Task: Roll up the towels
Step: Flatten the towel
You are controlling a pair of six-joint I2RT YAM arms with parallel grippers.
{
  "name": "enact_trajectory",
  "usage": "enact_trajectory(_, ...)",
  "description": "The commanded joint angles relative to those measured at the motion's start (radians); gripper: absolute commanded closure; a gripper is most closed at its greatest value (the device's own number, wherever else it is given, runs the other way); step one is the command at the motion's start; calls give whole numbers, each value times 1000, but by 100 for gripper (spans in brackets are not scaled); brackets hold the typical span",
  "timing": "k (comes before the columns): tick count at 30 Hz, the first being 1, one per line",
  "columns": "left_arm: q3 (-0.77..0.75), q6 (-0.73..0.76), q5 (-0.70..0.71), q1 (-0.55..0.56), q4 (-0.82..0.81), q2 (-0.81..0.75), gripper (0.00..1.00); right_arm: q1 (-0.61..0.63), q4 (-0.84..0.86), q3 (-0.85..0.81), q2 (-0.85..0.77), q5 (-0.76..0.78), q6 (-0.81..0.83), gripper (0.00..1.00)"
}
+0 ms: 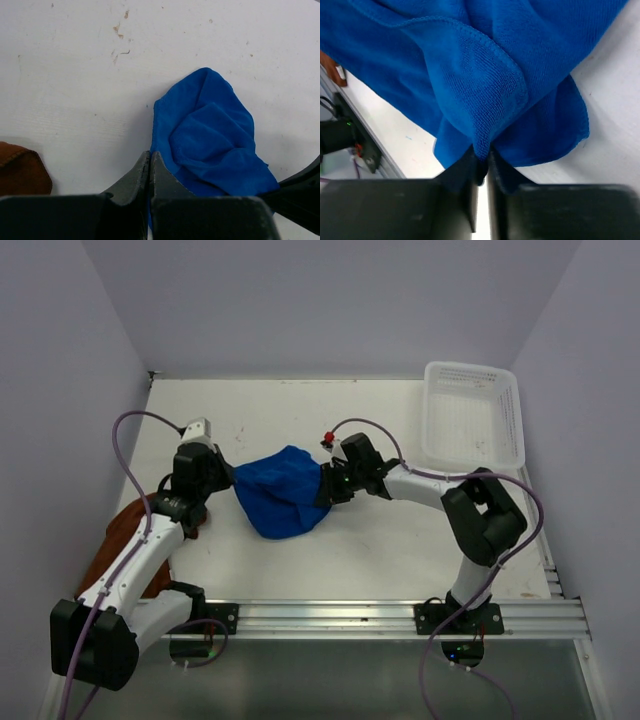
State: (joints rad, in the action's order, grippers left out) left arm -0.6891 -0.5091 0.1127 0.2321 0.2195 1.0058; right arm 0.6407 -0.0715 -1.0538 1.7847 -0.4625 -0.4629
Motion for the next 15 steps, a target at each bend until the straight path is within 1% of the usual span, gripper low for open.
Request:
enact_trajectory(1,-46,35,13,7,20,-16,100,-1,56,-9,-16,4,-31,91)
enact_trajectory(2,-53,37,18,7,26,-16,100,1,36,-15,-27,19,-23,99)
enact_trajectory(3,-64,46,24,7,44,-12,100,-1,6,-38,-57,69,4,100)
enact_trajectory(5,-114,60,62,9,84,-1,100,1,-129,-69,-93,132,39,100)
enact_trajectory(6,-140,75,118,10,143,23,100,-7,-181,-105,-135,224,70,100)
enact_trajectory(7,-194,81,149,12,176,40,100,-7,-270,-120,-155,269,78,100)
enact_trajectory(9,-242,102,227,12,228,63,100,-12,-344,-147,-227,362,90,100)
enact_trajectory(10,-278,110,246,12,263,79,100,-12,-408,-152,-254,436,93,100)
enact_trajectory(12,-308,130,283,12,296,91,100,-16,-459,-150,-292,484,96,100)
enact_trajectory(13,-326,136,288,12,302,93,100,-16,-509,-149,-329,523,95,100)
enact_trajectory(15,-337,149,288,12,313,102,100,-19,-554,-131,-363,557,84,100)
